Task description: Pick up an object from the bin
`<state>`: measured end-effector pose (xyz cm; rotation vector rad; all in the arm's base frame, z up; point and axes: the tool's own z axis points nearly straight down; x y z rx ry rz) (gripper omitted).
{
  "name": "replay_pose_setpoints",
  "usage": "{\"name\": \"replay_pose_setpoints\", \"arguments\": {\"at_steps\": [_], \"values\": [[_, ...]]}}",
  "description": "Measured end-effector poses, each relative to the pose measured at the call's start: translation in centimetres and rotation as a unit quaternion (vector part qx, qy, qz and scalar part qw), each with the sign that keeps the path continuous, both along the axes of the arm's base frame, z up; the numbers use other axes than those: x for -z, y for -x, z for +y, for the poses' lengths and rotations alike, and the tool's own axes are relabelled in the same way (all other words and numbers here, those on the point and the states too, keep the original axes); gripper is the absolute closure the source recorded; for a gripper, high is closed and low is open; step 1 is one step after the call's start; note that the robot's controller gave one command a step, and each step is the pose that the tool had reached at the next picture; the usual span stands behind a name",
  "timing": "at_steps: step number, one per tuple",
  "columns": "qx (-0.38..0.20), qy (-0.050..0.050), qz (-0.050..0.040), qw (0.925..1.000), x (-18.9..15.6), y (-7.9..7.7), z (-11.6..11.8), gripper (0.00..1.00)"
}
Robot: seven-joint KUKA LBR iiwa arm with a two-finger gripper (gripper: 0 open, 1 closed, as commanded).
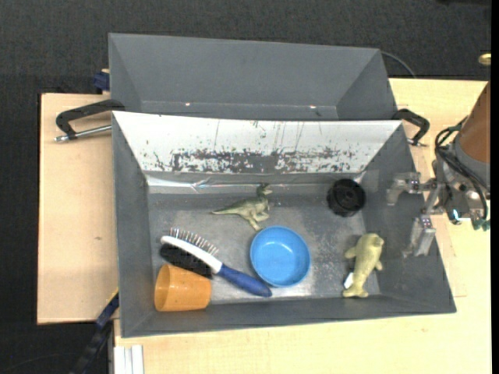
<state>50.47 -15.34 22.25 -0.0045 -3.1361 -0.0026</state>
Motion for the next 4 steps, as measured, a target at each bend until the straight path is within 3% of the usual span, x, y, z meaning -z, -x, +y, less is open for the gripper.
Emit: {"name": "replay_pose_setpoints", "arguments": {"at_steps": [1, 2, 3, 4], "values": [[-0.151, -0.001, -0.0011, 0.9886, 7.9, 0.7, 2.3, 0.00], [-0.352, -0.002, -0.0012, 0.9359, 15.4, 0.4, 2.3, 0.00], [-0.353, -0.001, -0.0034, 0.9357, 15.2, 0.3, 2.3, 1.00], [-0.425, 0.004, -0.0095, 0.9052, -3.8, -1.8, 2.4, 1.00]]}}
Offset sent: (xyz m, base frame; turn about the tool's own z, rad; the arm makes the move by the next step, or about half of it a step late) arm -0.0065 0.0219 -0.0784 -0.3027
